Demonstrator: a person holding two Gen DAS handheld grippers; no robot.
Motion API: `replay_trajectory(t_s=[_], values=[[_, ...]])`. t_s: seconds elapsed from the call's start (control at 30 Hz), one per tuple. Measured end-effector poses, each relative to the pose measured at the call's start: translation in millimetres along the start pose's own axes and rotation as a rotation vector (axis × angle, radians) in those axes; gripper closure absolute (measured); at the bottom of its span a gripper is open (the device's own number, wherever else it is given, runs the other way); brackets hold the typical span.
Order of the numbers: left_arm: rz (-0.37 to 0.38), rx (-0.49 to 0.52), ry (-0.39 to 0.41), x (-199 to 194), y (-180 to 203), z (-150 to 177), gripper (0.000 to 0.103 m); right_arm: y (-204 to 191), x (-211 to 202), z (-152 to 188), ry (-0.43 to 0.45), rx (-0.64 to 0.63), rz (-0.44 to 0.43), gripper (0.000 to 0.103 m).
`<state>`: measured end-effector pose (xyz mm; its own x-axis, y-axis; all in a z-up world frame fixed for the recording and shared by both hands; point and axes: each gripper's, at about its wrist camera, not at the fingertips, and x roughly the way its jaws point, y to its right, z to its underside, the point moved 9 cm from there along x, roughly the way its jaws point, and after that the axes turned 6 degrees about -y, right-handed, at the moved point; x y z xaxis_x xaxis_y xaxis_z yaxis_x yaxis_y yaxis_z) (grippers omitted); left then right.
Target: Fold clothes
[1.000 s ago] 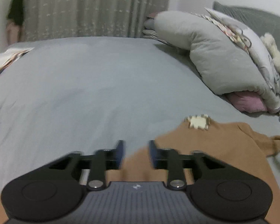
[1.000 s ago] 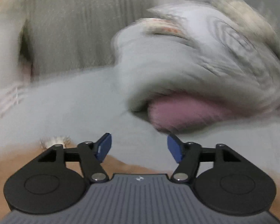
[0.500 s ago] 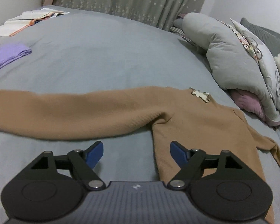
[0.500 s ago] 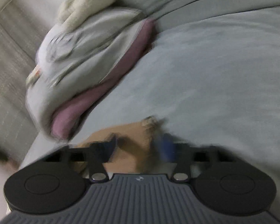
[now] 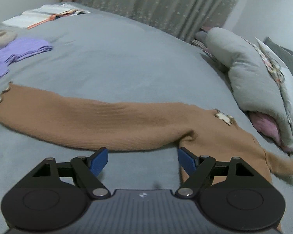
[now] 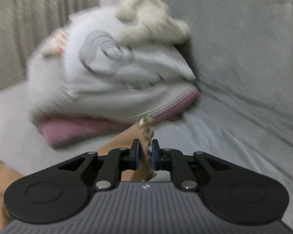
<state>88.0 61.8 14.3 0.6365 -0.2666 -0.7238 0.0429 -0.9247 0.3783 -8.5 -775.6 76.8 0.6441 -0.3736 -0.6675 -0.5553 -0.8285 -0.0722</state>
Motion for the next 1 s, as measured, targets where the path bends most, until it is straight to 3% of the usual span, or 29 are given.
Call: replay_trajectory(t_s=[0.07, 0.17, 0.2, 0.23, 0.27, 0.37, 0.43, 0.47, 0.5, 0.6, 0.73, 0.83, 0.87, 0.93, 0.97, 1.0], values=[[-0.011, -0.053, 0.007, -3, -14, -5, 0.024, 35, 15, 37, -0.042, 0.076, 0.121, 0.088], [-0.059, -0.118, 0.003, -5, -35, -9, 0.024, 51, 9, 58, -0.022, 0.200, 0.108, 0.081], [-0.069, -0.144, -0.013, -4, -40, -7, 0.024, 50, -4, 71, 0.010, 0.333, 0.019, 0.074], [-0.064, -0.159, -0.030, -3, -41, -5, 0.024, 45, -8, 77, 0.012, 0.366, -0.028, 0.073], [-0.031, -0.146, -0.078, 0, -35, 2, 0.024, 21, -13, 89, -0.002, 0.382, -0.153, 0.068], [0.114, -0.051, -0.277, 9, -1, 38, 0.024, -55, -24, 115, -0.151, 0.206, -0.413, 0.045], [0.132, 0.020, -0.306, 1, 18, 64, 0.023, -125, -47, 164, -0.336, 0.013, -0.691, 0.045], [0.135, 0.039, -0.313, -3, 23, 73, 0.023, -136, -52, 175, -0.375, -0.002, -0.737, 0.045], [0.142, 0.054, -0.324, -7, 26, 81, 0.023, -153, -66, 204, -0.458, -0.006, -0.850, 0.045], [0.272, 0.024, -0.405, -24, 42, 130, 0.022, -156, -81, 235, -0.537, 0.038, -0.963, 0.045], [0.297, 0.029, -0.372, -36, 47, 158, 0.019, -145, -98, 270, -0.597, 0.126, -0.997, 0.046], [0.301, 0.031, -0.363, -40, 54, 168, 0.009, -140, -111, 288, -0.624, 0.163, -1.015, 0.047], [0.303, 0.045, -0.356, -39, 59, 172, 0.003, -142, -114, 294, -0.617, 0.137, -0.995, 0.053], [0.280, 0.092, -0.344, -37, 69, 178, 0.003, -147, -119, 304, -0.587, 0.073, -0.914, 0.072], [0.254, 0.129, -0.342, -36, 77, 181, 0.013, -147, -119, 305, -0.585, 0.068, -0.895, 0.088], [0.248, 0.134, -0.350, -36, 82, 184, 0.026, -147, -119, 305, -0.576, 0.071, -0.869, 0.090]])
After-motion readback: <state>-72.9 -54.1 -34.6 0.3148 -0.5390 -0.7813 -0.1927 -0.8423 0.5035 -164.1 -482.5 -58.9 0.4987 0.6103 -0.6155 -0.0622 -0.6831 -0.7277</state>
